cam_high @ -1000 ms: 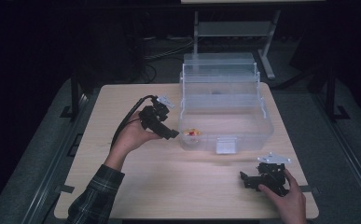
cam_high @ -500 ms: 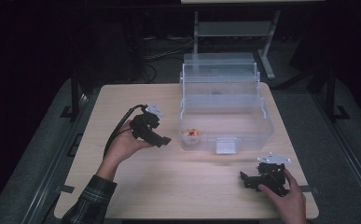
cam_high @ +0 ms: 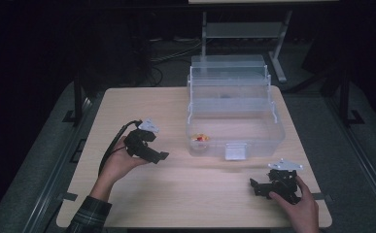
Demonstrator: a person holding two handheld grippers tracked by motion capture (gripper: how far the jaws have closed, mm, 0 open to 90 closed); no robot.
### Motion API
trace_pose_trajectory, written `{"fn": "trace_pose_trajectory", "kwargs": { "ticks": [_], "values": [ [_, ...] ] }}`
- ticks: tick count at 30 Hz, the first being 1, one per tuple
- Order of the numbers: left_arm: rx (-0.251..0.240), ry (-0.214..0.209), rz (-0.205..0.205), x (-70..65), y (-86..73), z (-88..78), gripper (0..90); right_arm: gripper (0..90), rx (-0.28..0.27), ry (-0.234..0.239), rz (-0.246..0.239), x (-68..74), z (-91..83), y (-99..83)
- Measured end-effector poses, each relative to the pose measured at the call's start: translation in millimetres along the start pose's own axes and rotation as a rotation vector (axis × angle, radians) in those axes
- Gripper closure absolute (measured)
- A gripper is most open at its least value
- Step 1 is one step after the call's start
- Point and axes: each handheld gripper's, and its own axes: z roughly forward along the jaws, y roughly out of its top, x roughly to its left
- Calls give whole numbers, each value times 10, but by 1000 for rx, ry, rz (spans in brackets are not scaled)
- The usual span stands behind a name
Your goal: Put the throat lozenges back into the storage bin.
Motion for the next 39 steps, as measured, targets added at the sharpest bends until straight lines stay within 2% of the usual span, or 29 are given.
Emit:
{"fn": "trace_pose_trajectory", "kwargs": {
  "ticks": [2,4,9,13,16,23,30,34,39],
  "values": [
    [-3,1,-2,-4,-35,-3,152,0,0,2,1,1,-1,0],
    [-19,6,-13,-10,-145,-17,151,0,0,1,2,1,-1,0],
    [-30,6,-9,-25,-276,-31,151,0,0,0,1,1,0,0],
    [-51,29,-12,-82,-429,-40,137,0,0,0,1,0,0,0],
    [-56,30,-11,-110,-492,-40,137,0,0,0,1,1,0,0],
    [-75,57,-31,-174,-729,-60,125,0,0,0,0,0,0,0],
    [-79,71,-40,-213,-904,-73,119,0,0,0,1,1,0,0],
    [-75,98,-43,-242,-1023,-88,119,0,0,0,1,0,0,0],
    [-77,108,-62,-271,-1176,-92,118,0,0,0,1,1,0,0]
  ]
}}
